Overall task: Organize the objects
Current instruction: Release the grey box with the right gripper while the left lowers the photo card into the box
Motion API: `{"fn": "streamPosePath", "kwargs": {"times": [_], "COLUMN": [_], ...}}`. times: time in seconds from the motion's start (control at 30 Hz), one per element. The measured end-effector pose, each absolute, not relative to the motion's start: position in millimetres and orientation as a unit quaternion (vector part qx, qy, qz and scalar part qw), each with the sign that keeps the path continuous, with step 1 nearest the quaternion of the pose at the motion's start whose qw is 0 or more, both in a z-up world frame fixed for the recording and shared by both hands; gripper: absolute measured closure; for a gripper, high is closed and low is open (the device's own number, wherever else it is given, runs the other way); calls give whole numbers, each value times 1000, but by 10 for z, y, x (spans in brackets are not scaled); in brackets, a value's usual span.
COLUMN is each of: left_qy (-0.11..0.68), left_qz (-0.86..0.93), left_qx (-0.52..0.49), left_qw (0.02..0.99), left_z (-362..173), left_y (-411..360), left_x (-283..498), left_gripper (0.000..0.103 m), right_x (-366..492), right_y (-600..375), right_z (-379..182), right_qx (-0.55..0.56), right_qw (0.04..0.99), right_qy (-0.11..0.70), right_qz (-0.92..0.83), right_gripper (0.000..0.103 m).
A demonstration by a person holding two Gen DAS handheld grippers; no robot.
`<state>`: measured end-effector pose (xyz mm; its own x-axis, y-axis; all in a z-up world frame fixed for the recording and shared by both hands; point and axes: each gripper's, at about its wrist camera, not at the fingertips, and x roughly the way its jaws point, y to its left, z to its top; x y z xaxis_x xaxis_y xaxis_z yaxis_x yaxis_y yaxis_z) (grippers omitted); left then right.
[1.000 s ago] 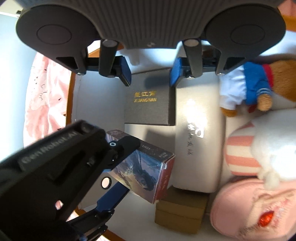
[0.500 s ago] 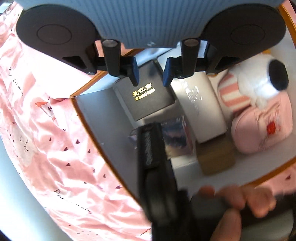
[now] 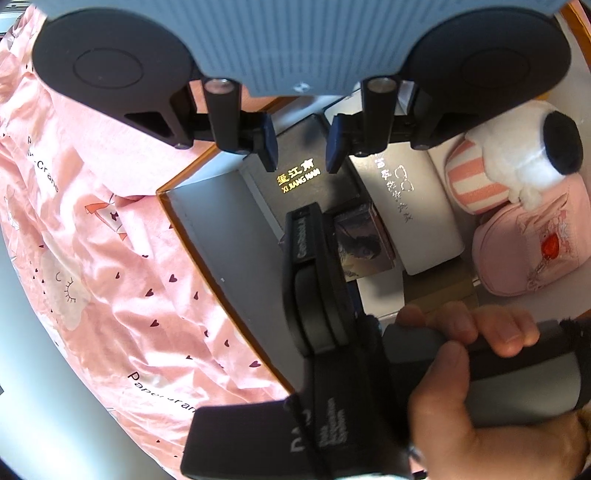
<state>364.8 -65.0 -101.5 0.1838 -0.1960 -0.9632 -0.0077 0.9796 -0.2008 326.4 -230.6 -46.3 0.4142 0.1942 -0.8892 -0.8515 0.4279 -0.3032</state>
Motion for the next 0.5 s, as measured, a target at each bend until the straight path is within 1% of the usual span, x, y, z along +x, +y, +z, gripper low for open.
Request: {"fn": "streamPosePath", "kwargs": {"times": [0.13,0.2,0.23,0.33,0.4,0.5], "left_qy": [639,642,644,646,650,660], "left_qz": [-75,-88,-93,-112,-119,-135], "left_qx": [-88,-95,-100,-108,-107,-110], "left_qw": [760,756,753,747,743,731], "left_z": [-1005,-997,-996,-963,-967,-1011], "left_y": [-624,-622,-618,-606,-612,-637], "left_x": [3659,3657,3652,3635,3636,3623], "left_gripper": [36,28,27,29,37,42], "right_x": [3257,3247,3269,3204,3067,3061], "right_y": [-2300,-2297,-2168,-2159,-2137,-2136], "right_z": [-482,-488,-502,-495,-455,-491], "right_qx": [-403,-403,-406,-412,-413,-413], "right_qw": [740,740,738,736,736,737], "right_qy": [409,409,408,407,407,406], "right_qz": [351,351,351,351,350,347], "right_gripper": [74,74,74,74,74,74]}}
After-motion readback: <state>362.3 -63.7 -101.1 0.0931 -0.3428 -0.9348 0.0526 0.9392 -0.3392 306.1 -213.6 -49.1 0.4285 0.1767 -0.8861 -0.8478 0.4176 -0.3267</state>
